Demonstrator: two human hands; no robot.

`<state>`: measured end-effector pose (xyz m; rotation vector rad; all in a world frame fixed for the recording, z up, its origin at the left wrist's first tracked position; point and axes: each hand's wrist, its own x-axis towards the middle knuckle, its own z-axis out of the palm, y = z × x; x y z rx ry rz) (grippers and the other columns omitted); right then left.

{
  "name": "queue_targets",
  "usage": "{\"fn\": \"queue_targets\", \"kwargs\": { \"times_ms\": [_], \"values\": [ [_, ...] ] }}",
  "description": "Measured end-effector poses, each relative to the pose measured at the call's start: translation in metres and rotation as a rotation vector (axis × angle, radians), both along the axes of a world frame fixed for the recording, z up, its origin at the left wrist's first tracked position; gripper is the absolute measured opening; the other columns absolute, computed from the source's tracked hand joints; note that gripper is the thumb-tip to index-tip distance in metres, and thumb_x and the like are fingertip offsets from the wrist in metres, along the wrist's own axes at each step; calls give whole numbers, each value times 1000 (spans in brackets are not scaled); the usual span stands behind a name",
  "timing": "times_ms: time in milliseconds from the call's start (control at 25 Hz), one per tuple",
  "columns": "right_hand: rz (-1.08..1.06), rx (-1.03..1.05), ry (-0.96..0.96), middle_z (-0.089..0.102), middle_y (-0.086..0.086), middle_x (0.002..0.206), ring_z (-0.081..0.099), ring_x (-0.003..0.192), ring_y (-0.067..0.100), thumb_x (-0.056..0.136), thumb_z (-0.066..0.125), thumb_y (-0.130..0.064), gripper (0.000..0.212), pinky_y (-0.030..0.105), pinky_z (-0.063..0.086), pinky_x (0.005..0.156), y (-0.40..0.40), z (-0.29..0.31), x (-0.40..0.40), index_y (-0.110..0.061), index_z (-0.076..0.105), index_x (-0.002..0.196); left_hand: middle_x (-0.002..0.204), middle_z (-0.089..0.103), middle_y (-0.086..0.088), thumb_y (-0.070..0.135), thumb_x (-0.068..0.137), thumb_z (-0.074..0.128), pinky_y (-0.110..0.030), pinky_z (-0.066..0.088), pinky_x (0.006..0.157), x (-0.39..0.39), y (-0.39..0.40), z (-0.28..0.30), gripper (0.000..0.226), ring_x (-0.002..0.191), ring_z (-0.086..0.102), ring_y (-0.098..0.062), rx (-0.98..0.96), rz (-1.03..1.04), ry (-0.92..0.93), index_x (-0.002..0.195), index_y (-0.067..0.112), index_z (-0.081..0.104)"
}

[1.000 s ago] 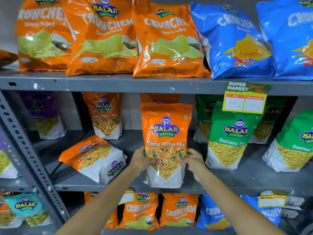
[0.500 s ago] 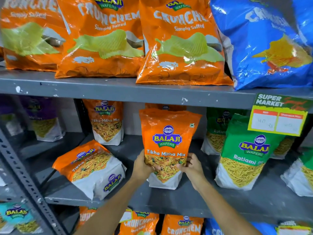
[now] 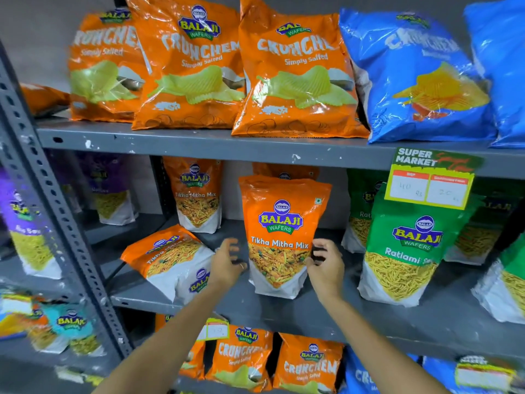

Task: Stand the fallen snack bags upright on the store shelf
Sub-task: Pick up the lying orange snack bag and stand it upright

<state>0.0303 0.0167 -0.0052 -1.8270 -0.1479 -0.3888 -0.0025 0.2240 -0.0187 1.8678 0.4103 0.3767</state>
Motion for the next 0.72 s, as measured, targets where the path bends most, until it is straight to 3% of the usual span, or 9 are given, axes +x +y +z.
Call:
{"fn": "queue_targets", "kwargs": {
  "times_ms": [120,280,400,560,680,720],
  "values": [
    [77,-29,-11,63,9,103,61,83,19,78,59,7,27,33,53,71,6,9,-15,-12,57,97,106,53,-17,-14,76,59,-54,52,83,-24,12,7,50,86,54,-34,100,105,-18,122,1,46],
    [153,-30,-8,64,9,103,62,86,21,79,60,3,20,17,44,61,25,11,-32,-10,58,93,113,58,-22,-13,72,59,-43,51,82,-60,29,14,46,102,56,-37,244,235,-51,116,-1,51],
    [190,-40,-27,65,7,96,60,78,15,77,64,2,18,18,44,61,46,13,-43,-10,59,90,117,58,-22,-5,75,66,-34,44,78,-78,50,13,43,103,56,-36,288,299,-4,116,-2,51],
    [266,-97,-30,64,3,86,57,69,7,75,66,0,19,17,44,62,83,13,-43,-16,59,84,118,61,-23,8,78,69,-39,45,85,-85,85,10,42,109,56,-37,194,380,153,114,-3,52],
    [341,-89,30,66,11,92,58,71,15,76,66,-2,17,24,47,67,122,8,-31,-9,62,91,105,64,-22,21,80,69,-42,47,90,-81,111,8,28,111,57,-36,111,356,304,95,-1,61],
    [347,-99,59,66,13,94,59,73,18,76,66,-3,18,27,49,70,136,6,-27,-7,63,93,110,64,-22,26,79,69,-43,47,92,-77,122,5,35,112,58,-36,51,339,344,101,-1,62]
  ]
}}
